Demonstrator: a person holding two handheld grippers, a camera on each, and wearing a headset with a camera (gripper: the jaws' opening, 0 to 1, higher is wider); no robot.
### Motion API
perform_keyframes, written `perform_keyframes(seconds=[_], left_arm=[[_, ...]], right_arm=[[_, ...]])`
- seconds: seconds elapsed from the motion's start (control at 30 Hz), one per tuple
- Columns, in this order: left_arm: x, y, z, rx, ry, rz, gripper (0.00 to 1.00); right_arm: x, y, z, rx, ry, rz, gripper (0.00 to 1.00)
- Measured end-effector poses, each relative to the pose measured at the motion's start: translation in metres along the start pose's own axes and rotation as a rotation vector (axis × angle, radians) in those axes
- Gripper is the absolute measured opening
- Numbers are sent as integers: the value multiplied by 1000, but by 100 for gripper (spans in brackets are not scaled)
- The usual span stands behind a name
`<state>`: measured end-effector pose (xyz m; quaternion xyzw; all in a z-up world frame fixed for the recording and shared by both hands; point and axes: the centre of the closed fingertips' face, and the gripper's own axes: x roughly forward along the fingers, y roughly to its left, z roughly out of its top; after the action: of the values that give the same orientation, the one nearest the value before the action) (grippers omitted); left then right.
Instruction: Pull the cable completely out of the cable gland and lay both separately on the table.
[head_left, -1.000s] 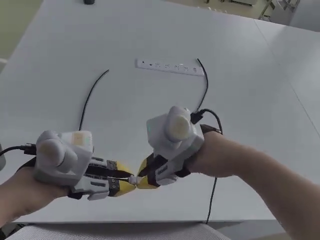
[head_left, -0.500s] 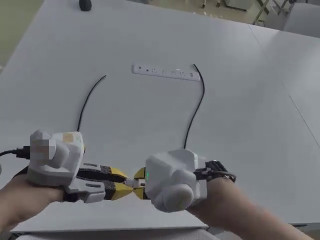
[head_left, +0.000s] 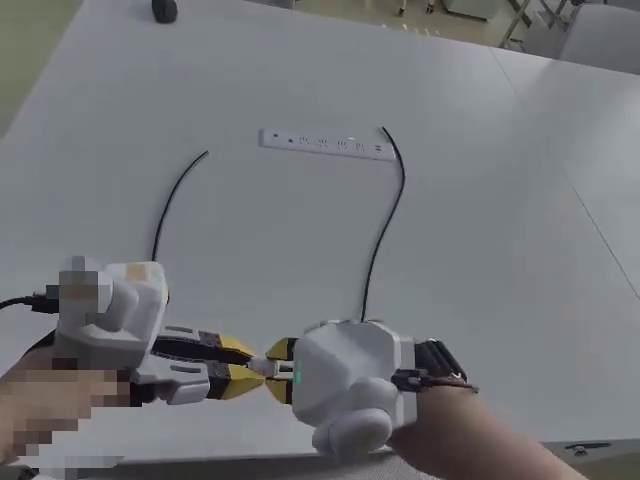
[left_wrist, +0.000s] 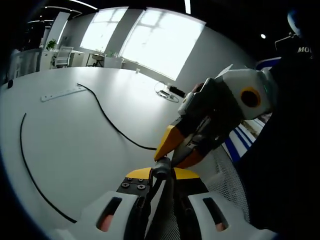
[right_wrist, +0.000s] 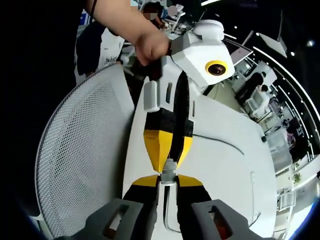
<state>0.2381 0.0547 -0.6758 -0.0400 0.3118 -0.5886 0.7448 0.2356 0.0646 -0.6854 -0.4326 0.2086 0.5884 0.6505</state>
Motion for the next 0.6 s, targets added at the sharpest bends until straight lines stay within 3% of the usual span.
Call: perform_keyframes(seconds=[0.07,0.17,0.27,0.33,0.37,0.43,0.47,0.5,0.6], left_arm=[[0,0,0,45,0,8,15],[-4,2,7,80,-24,19,16],[-8,4,12,172,-33,42,16],[-10,6,12,242,-14,68,16],[-10,4,12,280,-2,67,16],[-9,2,8,340,34,67,16],[-8,2,4,369,55,65,16],[-7,1,2,388,68,60,16],[-4,-2,-3,428,96,61,16]], right_arm=[[-1,-1,-3,67,-4,31,8],[-6,-9,1,194,-67,62,17],[-13,-10,4,283,-104,138,13],[-16,-14,1,350,-99,172,14],[-17,-20,0,330,-103,164,14],[-20,-16,5,382,-126,236,19],[-20,-19,5,386,-129,243,21],[-21,-17,6,386,-137,282,22],[-19,-11,3,395,-119,373,21]])
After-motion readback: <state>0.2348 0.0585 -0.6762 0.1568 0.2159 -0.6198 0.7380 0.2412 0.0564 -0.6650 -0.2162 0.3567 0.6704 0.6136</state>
